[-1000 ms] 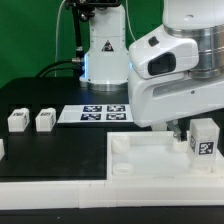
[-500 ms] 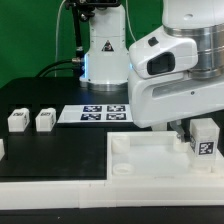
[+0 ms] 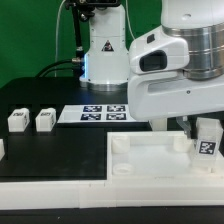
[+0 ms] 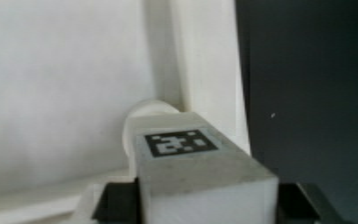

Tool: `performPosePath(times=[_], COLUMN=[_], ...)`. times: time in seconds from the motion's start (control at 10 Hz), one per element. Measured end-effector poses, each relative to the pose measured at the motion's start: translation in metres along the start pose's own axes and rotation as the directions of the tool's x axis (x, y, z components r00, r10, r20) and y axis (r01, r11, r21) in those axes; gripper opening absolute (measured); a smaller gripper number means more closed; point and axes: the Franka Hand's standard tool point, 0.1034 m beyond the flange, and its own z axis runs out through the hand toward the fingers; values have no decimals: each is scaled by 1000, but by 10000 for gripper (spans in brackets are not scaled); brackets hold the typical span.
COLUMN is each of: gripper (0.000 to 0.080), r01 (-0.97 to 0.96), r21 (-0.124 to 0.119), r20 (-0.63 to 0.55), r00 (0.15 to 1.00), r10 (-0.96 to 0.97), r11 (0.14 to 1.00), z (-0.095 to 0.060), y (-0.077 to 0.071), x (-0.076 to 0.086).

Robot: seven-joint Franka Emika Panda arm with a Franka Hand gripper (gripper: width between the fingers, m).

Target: Assemble one leg

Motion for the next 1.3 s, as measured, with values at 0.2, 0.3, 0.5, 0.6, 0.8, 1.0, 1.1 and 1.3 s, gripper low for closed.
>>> performPosePath(times=[0.2,0.3,0.5,0.6,0.8,1.0,1.1,1.3], gripper=[318,318,300,300,300,300,300,300], r01=[-195,-273,-437,-542,-731,-834,-874,-862], r21=[39,82,161,202,248,252,253,252], r20=[-72,-108,-137,-114,-26,29,58,51], r00=[978,953,878,814,651,514,442,466], r10=[197,281,459,569,759,857,895,884], r11=[980,958,885,816,636,491,415,440], z=[1,1,3,3,4,4,4,4], y=[3,8,14,15,15,15,14,14], x=[2,4,4,4,3,2,3,2])
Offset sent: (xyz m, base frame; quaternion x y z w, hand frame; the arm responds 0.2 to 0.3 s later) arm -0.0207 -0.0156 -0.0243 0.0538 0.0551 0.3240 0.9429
